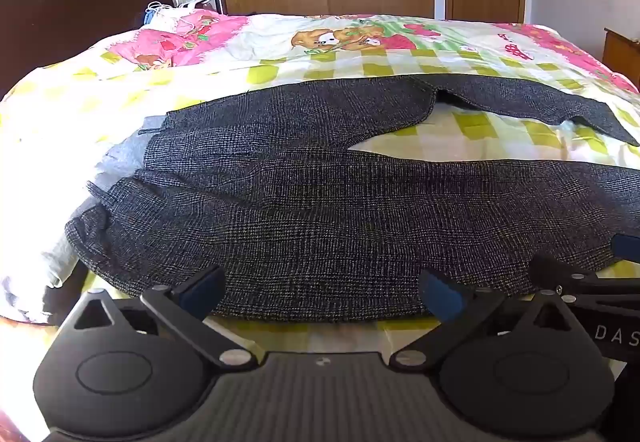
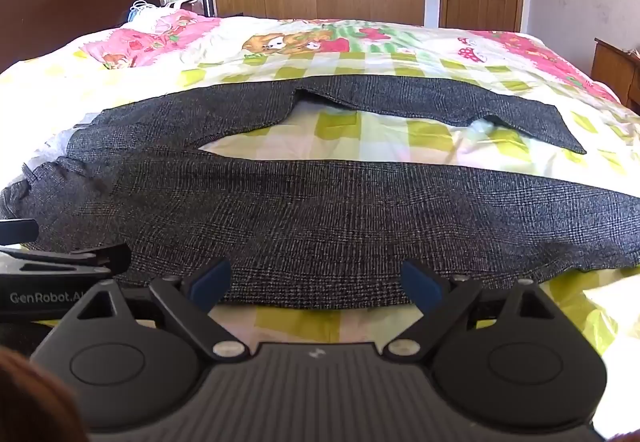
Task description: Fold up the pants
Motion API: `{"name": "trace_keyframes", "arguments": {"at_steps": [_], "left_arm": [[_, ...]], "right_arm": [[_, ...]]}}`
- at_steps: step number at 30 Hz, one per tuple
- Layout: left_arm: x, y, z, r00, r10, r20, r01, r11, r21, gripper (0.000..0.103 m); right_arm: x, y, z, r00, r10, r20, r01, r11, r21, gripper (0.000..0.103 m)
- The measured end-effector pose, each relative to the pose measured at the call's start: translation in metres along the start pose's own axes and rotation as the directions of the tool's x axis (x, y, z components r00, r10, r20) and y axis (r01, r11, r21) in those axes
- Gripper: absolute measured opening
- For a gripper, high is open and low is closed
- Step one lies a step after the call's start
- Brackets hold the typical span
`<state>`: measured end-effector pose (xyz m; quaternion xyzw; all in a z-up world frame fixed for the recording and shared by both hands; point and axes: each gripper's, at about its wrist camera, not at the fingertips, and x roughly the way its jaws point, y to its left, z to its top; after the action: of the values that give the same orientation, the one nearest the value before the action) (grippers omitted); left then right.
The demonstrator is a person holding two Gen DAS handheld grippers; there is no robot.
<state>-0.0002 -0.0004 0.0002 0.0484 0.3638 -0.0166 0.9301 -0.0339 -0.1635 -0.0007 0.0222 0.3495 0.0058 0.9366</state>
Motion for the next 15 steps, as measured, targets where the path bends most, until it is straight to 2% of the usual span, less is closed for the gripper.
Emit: {"name": "trace_keyframes", "arguments": {"at_steps": [15], "left_arm": [[0.0044, -0.0025, 0.0017, 1.0, -0.005, -0.004, 0.005, 1.0, -0.001, 0.103]], "right_arm": [[0.0019, 0.0023, -0.0016, 1.0, -0.007, -0.005, 0.007, 1.0, -0.011, 0.091]]}}
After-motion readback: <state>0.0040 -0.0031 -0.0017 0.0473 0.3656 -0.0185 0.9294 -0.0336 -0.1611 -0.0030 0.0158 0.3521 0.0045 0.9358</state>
